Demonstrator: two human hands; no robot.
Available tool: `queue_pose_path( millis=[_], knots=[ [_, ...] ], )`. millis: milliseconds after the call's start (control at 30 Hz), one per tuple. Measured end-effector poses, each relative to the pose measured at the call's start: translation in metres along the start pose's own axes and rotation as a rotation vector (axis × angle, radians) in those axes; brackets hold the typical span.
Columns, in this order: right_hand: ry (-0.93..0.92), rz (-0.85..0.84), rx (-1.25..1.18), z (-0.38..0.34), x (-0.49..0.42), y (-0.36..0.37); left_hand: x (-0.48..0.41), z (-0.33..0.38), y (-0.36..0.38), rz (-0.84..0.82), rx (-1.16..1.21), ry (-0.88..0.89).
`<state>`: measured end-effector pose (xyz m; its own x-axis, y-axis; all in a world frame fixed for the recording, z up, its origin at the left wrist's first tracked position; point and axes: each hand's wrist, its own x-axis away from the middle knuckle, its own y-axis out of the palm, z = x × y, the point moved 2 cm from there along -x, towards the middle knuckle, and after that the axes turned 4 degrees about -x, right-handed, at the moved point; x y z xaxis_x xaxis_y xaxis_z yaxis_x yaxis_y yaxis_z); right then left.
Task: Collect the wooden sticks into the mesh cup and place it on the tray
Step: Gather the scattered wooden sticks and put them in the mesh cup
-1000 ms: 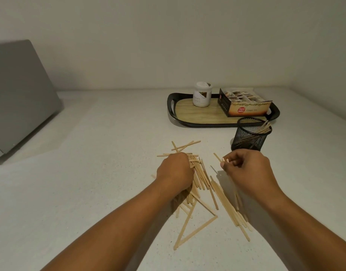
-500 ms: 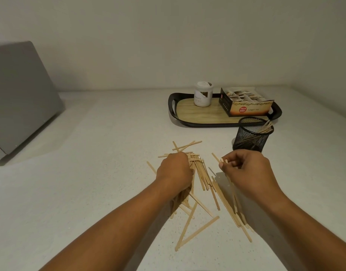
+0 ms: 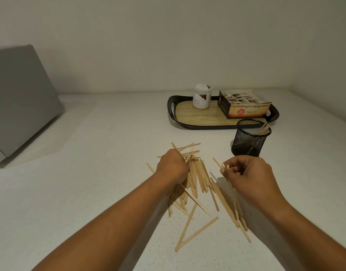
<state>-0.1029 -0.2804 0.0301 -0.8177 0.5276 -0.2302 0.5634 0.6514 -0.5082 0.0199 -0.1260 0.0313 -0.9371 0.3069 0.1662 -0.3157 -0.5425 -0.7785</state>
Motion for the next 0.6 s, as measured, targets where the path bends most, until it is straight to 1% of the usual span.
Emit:
queue_pose_path(
  millis=[100, 233, 333, 467, 600],
  knots=[
    [0.005, 0.010, -0.003, 0.000, 0.002, -0.001, 0.005, 0.003, -0.003, 0.022, 0.057, 0.029],
    [0.013, 0.003, -0.020, -0.003, 0.004, 0.000, 0.007, 0.005, -0.004, 0.025, 0.207, 0.084],
    [0.011, -0.005, -0.045, -0.006, 0.006, 0.000, 0.009, 0.008, -0.004, -0.003, 0.339, 0.116],
    [0.019, -0.009, -0.074, -0.008, 0.007, 0.000, 0.012, 0.010, 0.001, -0.071, 0.632, 0.090],
    [0.019, 0.016, -0.113, -0.008, 0.007, -0.002, 0.012, 0.012, 0.003, 0.004, 0.725, 0.041]
  ],
)
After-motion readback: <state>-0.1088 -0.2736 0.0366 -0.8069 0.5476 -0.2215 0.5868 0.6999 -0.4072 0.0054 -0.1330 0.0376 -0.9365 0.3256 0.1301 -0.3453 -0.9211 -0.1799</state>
